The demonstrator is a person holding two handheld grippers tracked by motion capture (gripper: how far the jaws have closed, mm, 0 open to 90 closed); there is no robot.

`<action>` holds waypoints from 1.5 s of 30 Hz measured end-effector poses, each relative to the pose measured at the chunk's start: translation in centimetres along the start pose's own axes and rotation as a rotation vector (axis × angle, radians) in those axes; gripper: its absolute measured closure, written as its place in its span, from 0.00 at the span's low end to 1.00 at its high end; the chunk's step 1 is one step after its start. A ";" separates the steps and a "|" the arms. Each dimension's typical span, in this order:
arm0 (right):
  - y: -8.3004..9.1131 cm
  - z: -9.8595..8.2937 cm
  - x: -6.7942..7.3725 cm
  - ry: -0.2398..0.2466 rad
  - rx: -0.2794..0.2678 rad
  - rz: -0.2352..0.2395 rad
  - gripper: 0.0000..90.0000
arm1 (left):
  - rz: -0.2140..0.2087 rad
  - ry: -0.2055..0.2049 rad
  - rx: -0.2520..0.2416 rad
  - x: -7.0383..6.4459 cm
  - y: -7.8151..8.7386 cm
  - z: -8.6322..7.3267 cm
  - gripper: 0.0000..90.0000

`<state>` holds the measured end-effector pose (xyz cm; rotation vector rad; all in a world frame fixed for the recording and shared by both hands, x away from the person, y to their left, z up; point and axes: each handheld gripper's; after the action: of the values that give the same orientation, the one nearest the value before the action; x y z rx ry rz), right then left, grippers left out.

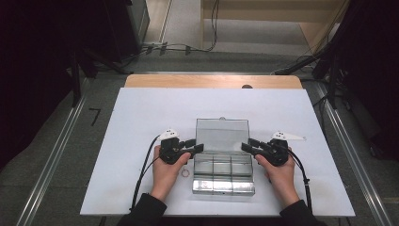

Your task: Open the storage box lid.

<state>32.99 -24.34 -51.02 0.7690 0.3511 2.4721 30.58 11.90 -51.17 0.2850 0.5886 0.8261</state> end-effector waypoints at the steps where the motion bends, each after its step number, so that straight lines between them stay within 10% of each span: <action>1: 0.0 0.0 0.0 -0.003 0.001 -0.008 0.52 | -0.001 -0.003 -0.001 0.0 0.0 0.0 0.52; 23: 4.3 -0.4 1.4 0.154 -0.083 0.067 0.23 | -0.025 -0.134 -0.040 -1.1 4.0 -0.4 0.25; 45: 8.6 -2.4 1.8 0.237 -0.014 -0.021 0.07 | -0.029 -0.137 -0.016 0.2 6.5 -0.5 0.02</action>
<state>26.85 -30.72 -48.82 0.4645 0.4239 2.5477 26.48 16.30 -48.66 0.3148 0.4563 0.7761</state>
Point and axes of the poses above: each handheld gripper's, and its own axes: y roughly backward along the jaws, z roughly out of its top, x roughly to its left, and after that the axes turned 7 degrees about z, right-handed
